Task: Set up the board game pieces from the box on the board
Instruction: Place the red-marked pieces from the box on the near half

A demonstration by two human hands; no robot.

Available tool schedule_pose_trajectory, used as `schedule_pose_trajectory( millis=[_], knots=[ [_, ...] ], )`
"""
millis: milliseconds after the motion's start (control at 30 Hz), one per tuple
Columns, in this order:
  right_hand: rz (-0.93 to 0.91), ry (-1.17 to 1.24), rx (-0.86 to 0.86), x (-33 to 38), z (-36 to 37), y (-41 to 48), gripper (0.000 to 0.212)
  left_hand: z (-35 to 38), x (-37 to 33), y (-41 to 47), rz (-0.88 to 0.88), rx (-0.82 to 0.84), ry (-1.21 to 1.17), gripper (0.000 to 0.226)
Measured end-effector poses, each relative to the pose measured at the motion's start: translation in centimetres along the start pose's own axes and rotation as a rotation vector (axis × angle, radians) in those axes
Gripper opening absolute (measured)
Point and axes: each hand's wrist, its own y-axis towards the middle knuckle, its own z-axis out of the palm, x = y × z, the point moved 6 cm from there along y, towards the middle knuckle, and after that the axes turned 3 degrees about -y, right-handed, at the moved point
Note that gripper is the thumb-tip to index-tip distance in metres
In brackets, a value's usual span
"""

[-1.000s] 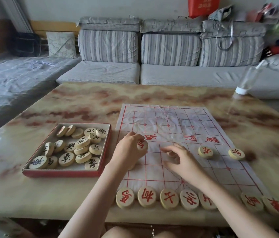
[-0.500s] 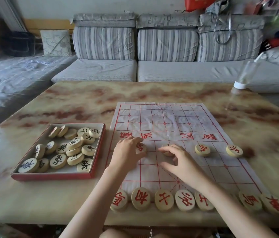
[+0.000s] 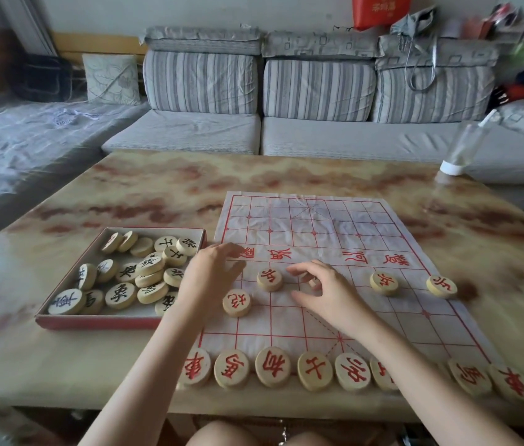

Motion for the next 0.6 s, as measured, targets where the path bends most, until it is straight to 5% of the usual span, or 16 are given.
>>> schedule_pose_trajectory(
  millis=[600],
  knots=[
    [-0.121, 0.091, 0.165, 9.9, 8.6, 7.2, 0.036, -13.1, 12.3, -3.3, -0.304, -0.282, 0.093, 0.039]
  ],
)
